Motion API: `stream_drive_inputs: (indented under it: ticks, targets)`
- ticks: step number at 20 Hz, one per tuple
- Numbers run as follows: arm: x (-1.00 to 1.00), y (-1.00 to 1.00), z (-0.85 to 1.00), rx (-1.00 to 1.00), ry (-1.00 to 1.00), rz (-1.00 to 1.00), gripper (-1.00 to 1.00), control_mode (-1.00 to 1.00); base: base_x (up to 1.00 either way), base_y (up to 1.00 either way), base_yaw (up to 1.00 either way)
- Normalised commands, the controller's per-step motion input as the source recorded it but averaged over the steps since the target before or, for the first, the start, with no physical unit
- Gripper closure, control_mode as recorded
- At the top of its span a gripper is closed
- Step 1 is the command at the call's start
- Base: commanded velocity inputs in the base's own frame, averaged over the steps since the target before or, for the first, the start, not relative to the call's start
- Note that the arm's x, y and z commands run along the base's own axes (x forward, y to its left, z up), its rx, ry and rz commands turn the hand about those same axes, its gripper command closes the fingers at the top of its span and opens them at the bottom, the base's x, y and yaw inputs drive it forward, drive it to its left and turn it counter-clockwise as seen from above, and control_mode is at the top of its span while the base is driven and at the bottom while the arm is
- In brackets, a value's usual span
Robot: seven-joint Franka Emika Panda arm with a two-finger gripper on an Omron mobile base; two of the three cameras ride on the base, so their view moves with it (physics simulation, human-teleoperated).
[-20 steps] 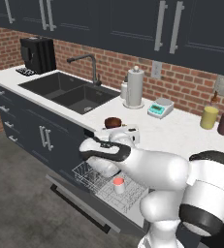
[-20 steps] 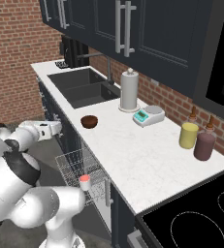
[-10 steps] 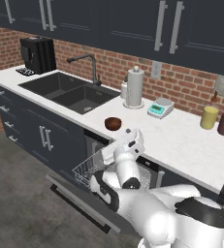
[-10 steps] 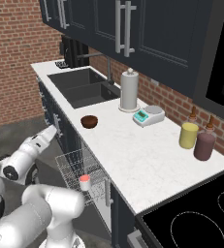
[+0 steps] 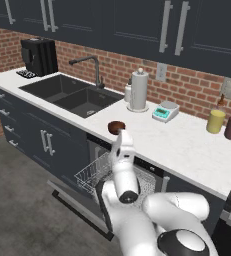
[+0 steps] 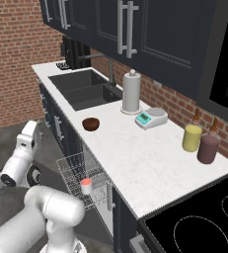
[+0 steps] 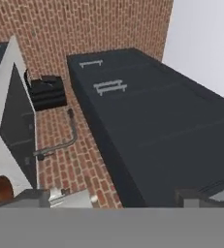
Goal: Pick up the cup and bowl from the counter, place them in the dishwasher, and close the dishwasher door.
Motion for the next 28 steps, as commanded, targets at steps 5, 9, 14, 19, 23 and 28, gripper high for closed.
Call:
stream_drive_inputs:
  ticks: [5,9,14,19,23,28]
  targets:
    - [-0.14,-0.29,0.69,-0.71,0.47,-0.12,-1.00,-1.00,0.00,0.00,0.00]
    - [-0.09,-0.37,0.41,-0.57,0.76,-0.13,-1.00,-1.00,0.00,0.00,0.00]
    - [-0.04,-0.26,0.02,-0.45,0.98,-0.17,-1.00,-1.00,0.00,0.00,0.00]
    - [-0.01,0.00,0.32,-0.30,0.97,-0.09,-1.00,-1.00,0.00,0.00,0.00]
    - [-0.02,0.00,0.19,-0.12,0.52,0.05,-1.00,-1.00,0.00,0.00,0.00]
    - [0.00,0.01,-0.08,-0.01,0.05,0.11,-1.00,-1.00,0.00,0.00,0.00]
